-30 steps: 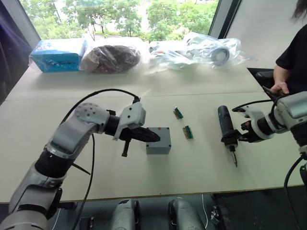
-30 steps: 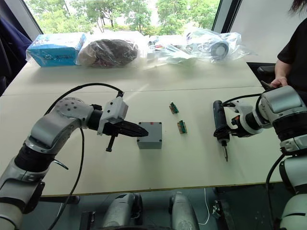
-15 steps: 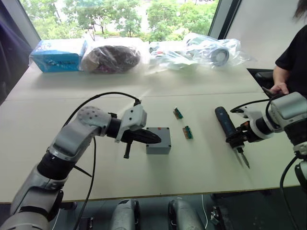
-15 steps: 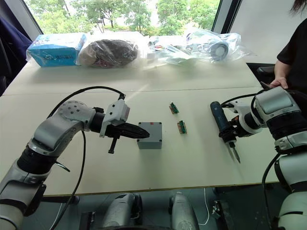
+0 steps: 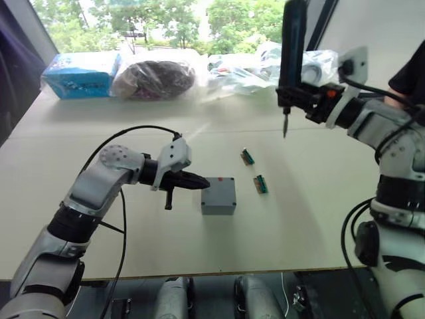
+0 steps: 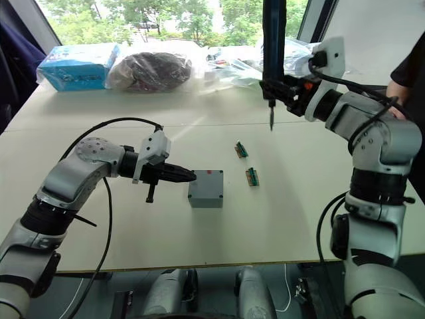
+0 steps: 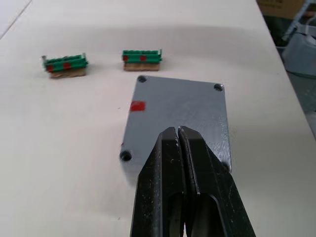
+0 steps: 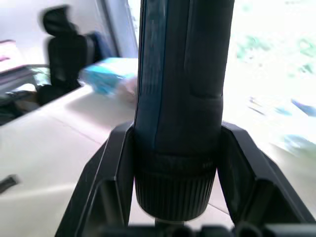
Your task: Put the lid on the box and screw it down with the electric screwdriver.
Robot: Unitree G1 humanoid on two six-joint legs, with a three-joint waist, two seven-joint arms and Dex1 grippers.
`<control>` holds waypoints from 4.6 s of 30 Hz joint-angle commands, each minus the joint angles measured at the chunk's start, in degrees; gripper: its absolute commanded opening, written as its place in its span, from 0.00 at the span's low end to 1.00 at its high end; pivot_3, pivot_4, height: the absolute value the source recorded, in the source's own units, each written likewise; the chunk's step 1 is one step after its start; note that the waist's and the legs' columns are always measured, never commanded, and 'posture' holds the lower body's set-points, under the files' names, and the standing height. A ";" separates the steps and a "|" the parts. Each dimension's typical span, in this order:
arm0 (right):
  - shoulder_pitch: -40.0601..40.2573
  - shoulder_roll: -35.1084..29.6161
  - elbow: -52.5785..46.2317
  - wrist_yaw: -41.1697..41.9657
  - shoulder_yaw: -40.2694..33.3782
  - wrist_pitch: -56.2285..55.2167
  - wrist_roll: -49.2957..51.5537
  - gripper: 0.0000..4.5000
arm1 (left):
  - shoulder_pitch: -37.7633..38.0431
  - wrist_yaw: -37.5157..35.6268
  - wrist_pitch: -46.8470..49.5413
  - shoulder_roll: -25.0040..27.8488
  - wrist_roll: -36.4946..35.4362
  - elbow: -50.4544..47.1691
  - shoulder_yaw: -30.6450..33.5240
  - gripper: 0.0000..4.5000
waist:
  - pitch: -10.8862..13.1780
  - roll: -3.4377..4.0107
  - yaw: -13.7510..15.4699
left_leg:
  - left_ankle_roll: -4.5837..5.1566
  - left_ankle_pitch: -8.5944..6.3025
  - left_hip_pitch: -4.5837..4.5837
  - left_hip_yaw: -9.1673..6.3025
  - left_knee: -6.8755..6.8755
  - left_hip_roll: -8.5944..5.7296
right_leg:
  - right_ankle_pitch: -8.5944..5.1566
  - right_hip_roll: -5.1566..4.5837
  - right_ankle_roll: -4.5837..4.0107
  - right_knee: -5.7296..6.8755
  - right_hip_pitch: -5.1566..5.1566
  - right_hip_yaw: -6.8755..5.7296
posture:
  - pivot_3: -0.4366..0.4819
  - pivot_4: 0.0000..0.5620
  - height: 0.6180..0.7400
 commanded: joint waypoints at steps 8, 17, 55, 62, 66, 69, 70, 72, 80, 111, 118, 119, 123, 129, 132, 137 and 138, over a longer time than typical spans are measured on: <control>15.35 16.08 -16.67 -7.99 12.76 -16.74 -4.69 0.41 | -1.87 1.46 0.38 -1.61 0.98 -0.58 -0.21 0.00 | 0.04 0.07 -0.98 | 0.30 -0.14 0.06 -0.07 0.31 -0.12 | 0.19 -0.15 -0.18 0.09 0.11 0.06 | 0.48 0.27 1.00; 19.90 16.59 -12.34 -7.86 19.50 -28.83 -14.00 0.41 | -2.55 0.67 -5.75 -4.31 7.55 5.34 -4.82 0.00 | 0.04 0.07 -1.13 | 0.28 -0.13 0.10 -0.08 0.25 -0.06 | 0.19 0.00 -0.16 0.11 0.12 0.04 | 0.48 0.27 1.00; 33.04 16.49 -4.90 -8.54 25.91 -39.50 -22.92 0.41 | -0.95 -0.72 -7.78 -7.16 12.06 7.95 -7.06 0.00 | -0.25 -0.08 -1.10 | 0.29 -0.14 0.31 -0.15 0.25 -0.04 | 0.16 0.00 -0.21 0.08 0.33 0.02 | 0.48 0.27 1.00; 33.17 16.43 -3.14 -10.27 26.74 -37.88 -24.41 0.41 | -0.68 -0.27 -7.27 -8.08 12.41 7.53 -7.14 0.00 | -0.91 -0.27 -1.00 | 0.30 -0.15 0.32 -0.21 0.25 -0.03 | 0.08 -0.01 -0.34 0.06 0.36 0.02 | 0.48 0.27 1.00; 33.40 16.90 -2.99 -10.62 26.51 -37.37 -23.46 0.41 | -0.31 -0.14 -6.89 -8.26 12.30 6.86 -7.13 0.00 | -0.98 -0.29 -1.01 | 0.30 -0.16 0.38 -0.29 0.24 -0.03 | 0.08 -0.02 -0.35 0.06 0.41 0.03 | 0.48 0.27 1.00; 33.90 17.07 -3.18 -10.80 26.03 -37.47 -22.99 0.41 | 0.17 0.24 -6.76 -8.45 12.46 6.23 -7.23 0.00 | -1.03 -0.32 -1.01 | 0.31 -0.16 0.39 -0.30 0.24 -0.03 | 0.07 -0.02 -0.36 0.06 0.43 0.03 | 0.48 0.27 1.00; 34.09 17.22 -3.18 -10.86 25.90 -37.60 -22.78 0.41 | 0.40 0.37 -6.71 -8.53 12.45 6.05 -7.25 0.00 | -1.06 -0.33 -1.01 | 0.31 -0.16 0.40 -0.30 0.24 -0.03 | 0.07 -0.02 -0.36 0.06 0.43 0.03 | 0.48 0.27 1.00; 34.19 17.41 -3.16 -10.88 25.76 -37.75 -22.46 0.41 | 0.65 0.55 -6.53 -8.64 12.35 5.76 -7.30 0.00 | -1.12 -0.33 -1.00 | 0.32 -0.17 0.40 -0.31 0.24 -0.02 | 0.07 -0.02 -0.36 0.05 0.44 0.03 | 0.48 0.27 1.00; 33.96 18.06 -3.15 -11.49 25.79 -37.45 -22.63 0.41 | 0.84 0.65 -6.18 -8.53 12.14 5.39 -7.36 0.00 | -1.13 -0.33 -1.01 | 0.32 -0.18 0.43 -0.31 0.23 -0.01 | 0.06 -0.03 -0.37 0.05 0.46 0.03 | 0.48 0.27 1.00; -2.73 5.74 -13.27 -26.11 -3.70 7.42 12.02 0.41 | 5.91 12.86 -4.48 -15.05 7.40 3.29 2.55 0.00 | -1.01 -0.20 -0.83 | 0.38 -0.22 0.19 -0.33 0.17 0.03 | 0.07 -0.29 -0.38 0.03 0.24 -0.04 | 0.48 0.27 1.00; -7.28 -13.11 1.77 -27.95 -10.86 36.80 18.23 0.41 | 4.66 10.88 4.22 -15.56 -3.86 0.52 9.86 0.00 | -0.88 -0.15 -1.09 | 0.51 -0.28 0.15 -0.22 0.14 -0.08 | 0.08 -0.50 -0.40 0.01 0.18 -0.03 | 0.48 0.27 1.00; -5.68 -15.97 5.29 -28.42 -9.74 38.21 18.94 0.41 | 3.94 10.24 4.60 -14.81 -4.11 0.02 9.54 0.00 | -0.87 -0.14 -1.14 | 0.53 -0.29 0.13 -0.21 0.09 -0.09 | 0.08 -0.49 -0.40 0.00 0.14 -0.03 | 0.48 0.27 1.00; 1.07 -26.03 18.34 -26.22 -2.54 38.99 22.28 0.41 | 2.03 4.80 5.67 -10.37 -5.05 -3.83 6.34 0.00 | -0.81 -0.18 -1.06 | 0.54 -0.30 0.11 -0.19 0.00 -0.16 | 0.08 -0.44 -0.38 -0.08 0.11 -0.03 | 0.48 0.27 1.00; 1.16 -30.68 27.75 -21.11 6.09 38.99 20.54 0.41 | 2.27 -0.85 5.19 -5.58 -4.91 -7.90 2.05 0.00 | -0.58 0.19 -2.22 | 0.58 -0.32 0.10 -0.04 -0.01 -0.19 | 0.09 -0.35 -0.37 -0.36 0.12 0.15 | 0.48 0.27 1.00; -1.12 -30.93 31.77 -19.44 9.51 38.99 18.73 0.41 | 3.58 -1.43 4.87 -4.18 -4.60 -9.61 1.32 0.00 | -0.55 0.21 -2.53 | 0.59 -0.32 0.10 -0.06 -0.02 -0.16 | 0.15 -0.24 -0.25 -0.38 0.10 0.16 | 0.48 0.27 1.00; -3.23 -31.58 35.63 -15.57 14.66 38.99 14.76 0.41 | 5.51 -0.86 5.54 -3.15 -4.83 -12.16 1.16 0.00 | -0.55 0.21 -2.20 | 0.59 -0.32 0.08 -0.11 -0.20 -0.13 | 0.15 -0.15 -0.24 -0.56 0.10 0.15 | 0.48 0.27 1.00; -3.34 -31.54 36.02 -14.78 15.55 38.99 13.58 0.41 | 5.79 -0.57 5.64 -3.11 -4.73 -12.52 1.15 0.00 | -0.55 0.21 -2.09 | 0.58 -0.32 0.06 -0.12 -0.22 -0.13 | 0.15 -0.16 -0.24 -0.61 0.10 0.15 | 0.48 0.27 1.00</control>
